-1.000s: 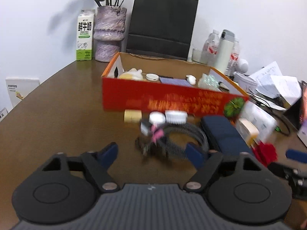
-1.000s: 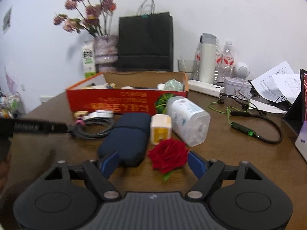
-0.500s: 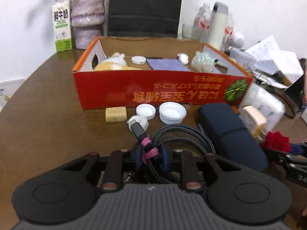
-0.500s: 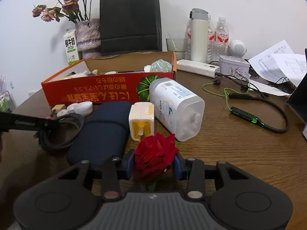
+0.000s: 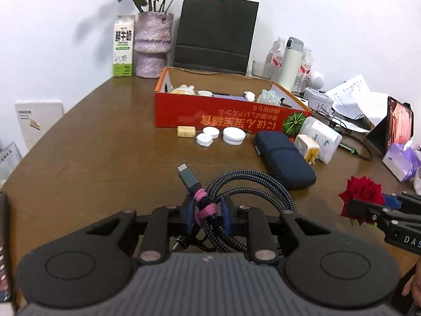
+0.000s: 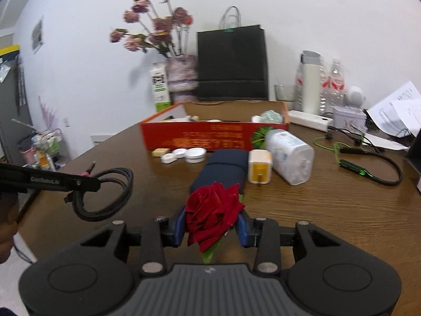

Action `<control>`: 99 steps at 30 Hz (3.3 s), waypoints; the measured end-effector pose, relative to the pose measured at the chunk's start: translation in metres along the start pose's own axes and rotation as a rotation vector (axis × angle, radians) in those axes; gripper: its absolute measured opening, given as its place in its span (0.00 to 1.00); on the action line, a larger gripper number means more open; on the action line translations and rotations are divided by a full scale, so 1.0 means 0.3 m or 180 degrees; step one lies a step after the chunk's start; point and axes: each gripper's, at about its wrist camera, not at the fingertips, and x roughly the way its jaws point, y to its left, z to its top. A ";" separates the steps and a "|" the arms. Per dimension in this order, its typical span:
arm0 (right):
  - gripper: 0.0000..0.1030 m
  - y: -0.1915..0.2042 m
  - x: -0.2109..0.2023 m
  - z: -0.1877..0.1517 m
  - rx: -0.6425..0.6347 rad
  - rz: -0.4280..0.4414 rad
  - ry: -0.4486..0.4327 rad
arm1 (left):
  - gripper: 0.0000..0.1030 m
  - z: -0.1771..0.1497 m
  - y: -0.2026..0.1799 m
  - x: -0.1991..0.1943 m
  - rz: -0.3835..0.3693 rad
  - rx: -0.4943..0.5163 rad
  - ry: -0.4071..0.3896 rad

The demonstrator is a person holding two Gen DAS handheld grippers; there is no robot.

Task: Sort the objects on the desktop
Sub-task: 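Grasp red rose with right tool while left tool grasps black pink-tied cable, then carry rose and cable into the cardboard box and open both tools, then withdraw both tools from the box back over the table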

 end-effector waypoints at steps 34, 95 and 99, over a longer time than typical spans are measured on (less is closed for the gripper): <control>0.36 -0.251 1.155 0.857 0.0080 -0.0110 0.0777 | 0.22 0.825 0.038 1.092 0.0188 0.0350 0.0637; 0.76 0.020 0.164 0.022 -0.0074 -0.0079 0.0083 | 0.92 -0.021 -0.014 0.168 0.0265 0.0160 -0.0188; 0.73 0.022 0.257 0.157 -0.0183 0.0110 0.0058 | 0.76 0.070 0.004 0.267 0.0152 0.0376 -0.0217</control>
